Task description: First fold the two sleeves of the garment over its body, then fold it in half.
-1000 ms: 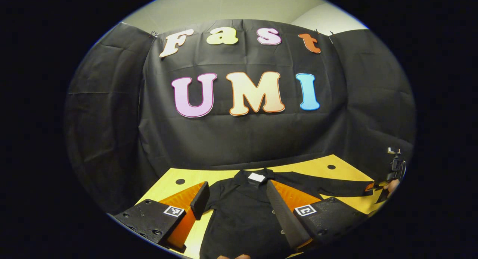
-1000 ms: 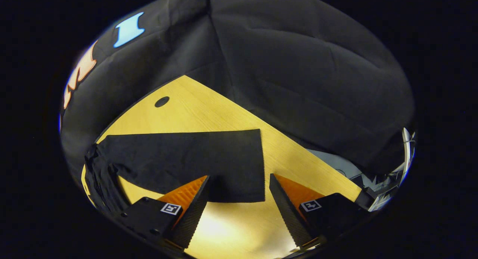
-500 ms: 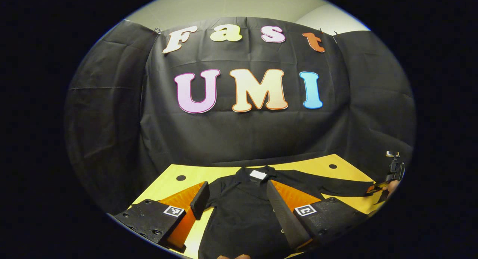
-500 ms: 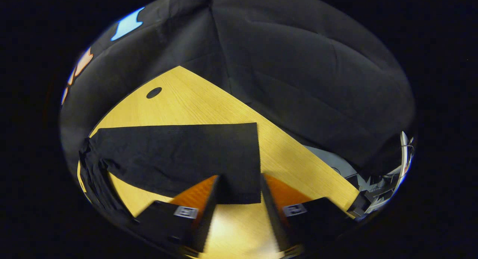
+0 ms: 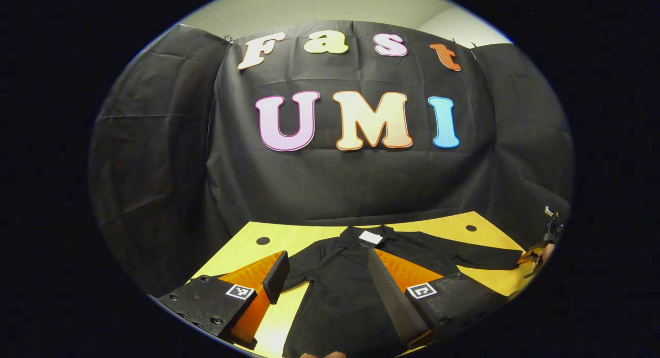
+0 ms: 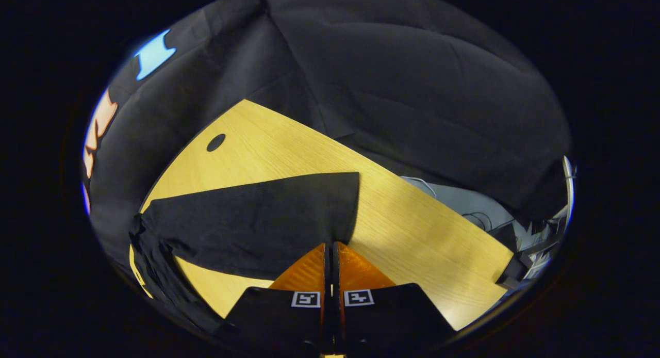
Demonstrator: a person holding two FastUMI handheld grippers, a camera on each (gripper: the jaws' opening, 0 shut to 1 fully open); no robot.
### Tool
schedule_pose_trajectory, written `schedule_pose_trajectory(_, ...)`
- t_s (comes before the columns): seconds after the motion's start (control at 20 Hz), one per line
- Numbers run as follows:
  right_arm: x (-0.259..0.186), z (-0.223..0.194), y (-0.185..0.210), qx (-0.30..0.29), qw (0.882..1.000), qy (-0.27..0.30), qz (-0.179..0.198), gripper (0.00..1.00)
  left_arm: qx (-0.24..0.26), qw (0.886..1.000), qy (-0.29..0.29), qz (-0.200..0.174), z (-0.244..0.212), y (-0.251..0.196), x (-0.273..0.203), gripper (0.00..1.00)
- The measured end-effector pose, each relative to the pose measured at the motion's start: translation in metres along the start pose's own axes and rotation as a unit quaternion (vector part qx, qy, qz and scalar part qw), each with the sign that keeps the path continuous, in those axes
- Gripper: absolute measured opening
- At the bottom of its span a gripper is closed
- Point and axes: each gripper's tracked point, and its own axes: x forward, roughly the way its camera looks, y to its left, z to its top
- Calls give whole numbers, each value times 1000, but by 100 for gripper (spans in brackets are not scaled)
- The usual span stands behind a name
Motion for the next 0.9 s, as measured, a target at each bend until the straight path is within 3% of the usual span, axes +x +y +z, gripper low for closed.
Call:
schedule_pose_trajectory(0.1,-13,10,18,-29,999,-14,18,3,2,1000,-4,3,2,6,1,92)
schedule_pose_trajectory(0.4,-47,21,130,-101,990,-44,93,3,-7,1000,-6,21,-2,37,2,92)
schedule_pose_trajectory(0.65,-92,-3,244,-164,970,-47,176,3,-16,999,-5,43,-9,72,-1,92)
schedule_pose_trajectory(0.9,-122,-46,355,-228,940,-36,252,3,-20,997,-2,71,-17,117,-4,92)
